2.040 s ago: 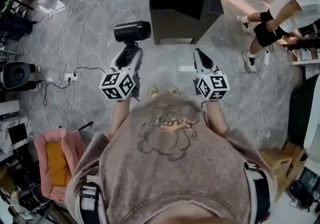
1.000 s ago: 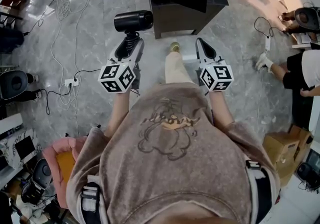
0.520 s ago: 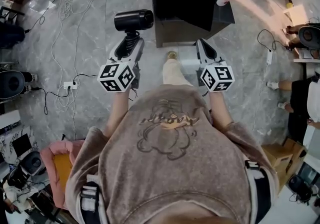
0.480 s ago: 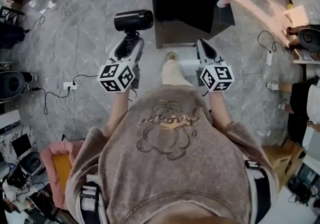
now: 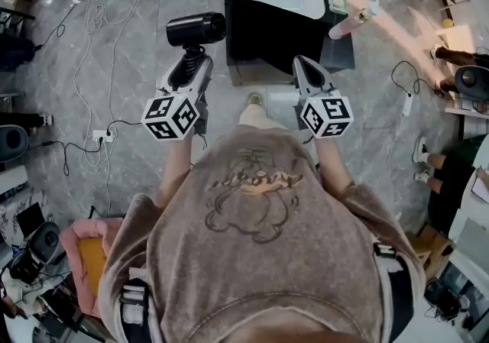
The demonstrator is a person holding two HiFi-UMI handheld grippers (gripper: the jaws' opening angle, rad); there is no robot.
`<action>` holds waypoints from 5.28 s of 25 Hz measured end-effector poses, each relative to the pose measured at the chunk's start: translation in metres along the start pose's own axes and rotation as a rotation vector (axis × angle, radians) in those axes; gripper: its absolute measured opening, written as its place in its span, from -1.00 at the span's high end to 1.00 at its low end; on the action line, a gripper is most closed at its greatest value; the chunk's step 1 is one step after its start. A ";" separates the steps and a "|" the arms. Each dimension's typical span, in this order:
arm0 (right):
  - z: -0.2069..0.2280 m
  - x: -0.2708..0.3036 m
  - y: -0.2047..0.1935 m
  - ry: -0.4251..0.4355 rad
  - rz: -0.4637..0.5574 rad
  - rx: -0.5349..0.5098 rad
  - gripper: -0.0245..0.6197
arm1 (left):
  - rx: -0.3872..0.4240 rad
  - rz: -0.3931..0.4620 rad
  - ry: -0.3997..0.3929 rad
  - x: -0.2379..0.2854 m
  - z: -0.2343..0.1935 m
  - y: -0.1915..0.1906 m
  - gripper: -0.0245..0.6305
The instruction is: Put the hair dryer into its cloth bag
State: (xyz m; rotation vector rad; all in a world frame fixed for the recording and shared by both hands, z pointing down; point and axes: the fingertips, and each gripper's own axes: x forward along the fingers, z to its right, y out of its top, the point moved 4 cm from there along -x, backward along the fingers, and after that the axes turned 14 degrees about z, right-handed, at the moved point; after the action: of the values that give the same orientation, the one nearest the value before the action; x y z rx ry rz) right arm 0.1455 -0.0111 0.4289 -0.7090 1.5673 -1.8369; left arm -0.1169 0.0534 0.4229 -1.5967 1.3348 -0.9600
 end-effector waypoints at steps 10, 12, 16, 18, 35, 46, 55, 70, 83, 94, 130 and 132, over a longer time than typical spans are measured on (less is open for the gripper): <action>0.061 0.080 0.023 0.092 0.001 0.011 0.92 | -0.024 0.046 0.058 0.085 -0.002 0.030 0.15; 0.067 0.092 0.023 0.105 -0.004 0.013 0.92 | -0.029 0.055 0.073 0.094 -0.006 0.034 0.15; 0.070 0.109 0.016 0.105 -0.014 0.023 0.92 | -0.022 0.050 0.084 0.103 -0.018 0.035 0.15; 0.070 0.116 0.013 0.100 -0.018 0.021 0.92 | -0.021 0.047 0.084 0.107 -0.025 0.036 0.15; 0.052 0.138 0.025 -0.032 0.029 0.027 0.92 | -0.020 -0.008 -0.073 0.146 -0.051 0.057 0.15; 0.056 0.145 0.032 -0.087 0.053 0.006 0.92 | -0.030 -0.022 -0.137 0.165 -0.057 0.056 0.15; 0.046 0.158 0.029 -0.061 0.032 -0.007 0.73 | -0.029 -0.028 -0.142 0.171 -0.067 0.058 0.15; 0.013 0.193 0.005 0.059 -0.068 0.042 -0.15 | -0.047 -0.021 -0.114 0.163 -0.087 0.060 0.15; -0.019 0.225 -0.062 0.191 -0.358 0.031 -0.12 | -0.054 -0.015 -0.081 0.140 -0.095 0.060 0.15; -0.026 0.239 -0.125 0.204 -0.558 -0.049 0.00 | -0.045 -0.014 -0.047 0.119 -0.102 0.056 0.15; -0.008 0.238 -0.124 0.147 -0.589 -0.051 0.88 | -0.071 -0.026 -0.031 0.113 -0.113 0.051 0.15; -0.007 0.235 -0.114 0.145 -0.569 -0.046 0.88 | -0.071 -0.032 -0.038 0.115 -0.113 0.050 0.15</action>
State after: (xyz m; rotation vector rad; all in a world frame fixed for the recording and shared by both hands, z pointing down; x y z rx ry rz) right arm -0.0288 -0.1697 0.5426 -1.1567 1.6121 -2.3025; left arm -0.2221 -0.0779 0.4239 -1.6868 1.3337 -0.9060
